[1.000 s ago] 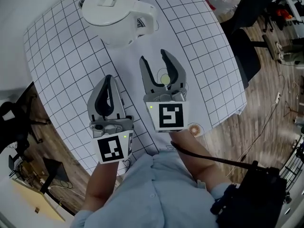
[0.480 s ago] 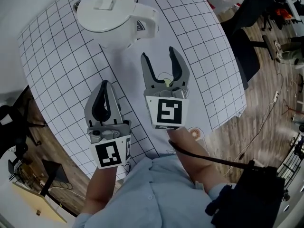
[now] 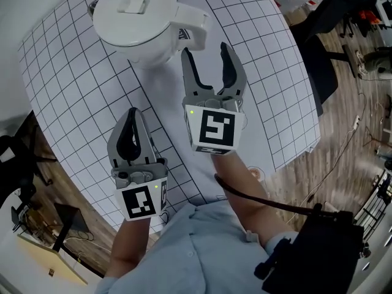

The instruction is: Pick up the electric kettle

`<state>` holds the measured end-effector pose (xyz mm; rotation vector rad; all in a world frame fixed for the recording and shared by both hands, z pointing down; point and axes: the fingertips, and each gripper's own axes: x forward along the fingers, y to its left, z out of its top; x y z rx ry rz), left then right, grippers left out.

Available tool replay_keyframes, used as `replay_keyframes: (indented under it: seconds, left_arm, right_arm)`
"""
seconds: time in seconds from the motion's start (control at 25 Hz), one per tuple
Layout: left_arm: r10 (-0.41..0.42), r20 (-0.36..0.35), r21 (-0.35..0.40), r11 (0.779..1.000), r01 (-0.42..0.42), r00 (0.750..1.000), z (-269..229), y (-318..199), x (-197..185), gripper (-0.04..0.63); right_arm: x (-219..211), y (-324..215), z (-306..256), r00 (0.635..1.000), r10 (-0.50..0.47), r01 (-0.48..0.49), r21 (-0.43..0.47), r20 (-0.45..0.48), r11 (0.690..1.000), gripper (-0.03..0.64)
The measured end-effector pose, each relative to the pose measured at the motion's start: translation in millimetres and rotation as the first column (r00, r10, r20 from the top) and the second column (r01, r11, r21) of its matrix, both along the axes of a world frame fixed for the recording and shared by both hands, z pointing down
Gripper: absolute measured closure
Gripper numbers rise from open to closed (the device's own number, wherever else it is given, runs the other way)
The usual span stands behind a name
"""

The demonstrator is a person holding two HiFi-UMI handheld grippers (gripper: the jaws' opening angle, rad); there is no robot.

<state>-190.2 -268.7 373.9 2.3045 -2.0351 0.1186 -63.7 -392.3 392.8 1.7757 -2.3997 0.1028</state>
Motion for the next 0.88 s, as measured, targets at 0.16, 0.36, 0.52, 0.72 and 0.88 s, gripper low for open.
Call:
replay_keyframes:
  seconds: [0.16, 0.36, 0.52, 0.72, 0.88]
  left_arm:
    - [-0.014, -0.008, -0.018, 1.0, 0.014, 1.0, 8.2, -5.1, -4.5, 0.595]
    - [-0.031, -0.011, -0.036, 0.999, 0.031, 0.999, 17.2, -11.2, -12.6, 0.595]
    - [-0.039, -0.014, -0.05, 0.998, 0.038, 0.999, 24.3, -15.4, -17.0, 0.595]
    - [-0.051, -0.016, -0.061, 0.997, 0.05, 0.999, 30.1, -18.7, -22.7, 0.595]
    - [-0.057, -0.015, -0.067, 0.996, 0.056, 0.998, 31.9, -19.5, -24.8, 0.595]
  right_arm:
    - [-0.2, -15.7, 1.6, 1.0, 0.016, -0.016, 0.006, -0.011, 1.0, 0.342]
    - [1.6, -35.3, 1.0, 0.999, 0.037, -0.037, 0.022, -0.014, 0.999, 0.342]
    - [-0.5, -49.5, 1.3, 0.999, 0.048, -0.048, 0.029, -0.014, 0.998, 0.342]
    - [1.2, -66.3, -0.7, 0.997, 0.072, -0.072, 0.038, -0.011, 0.997, 0.342]
    - [2.2, -73.9, -3.3, 0.996, 0.085, -0.084, 0.049, -0.011, 0.995, 0.344]
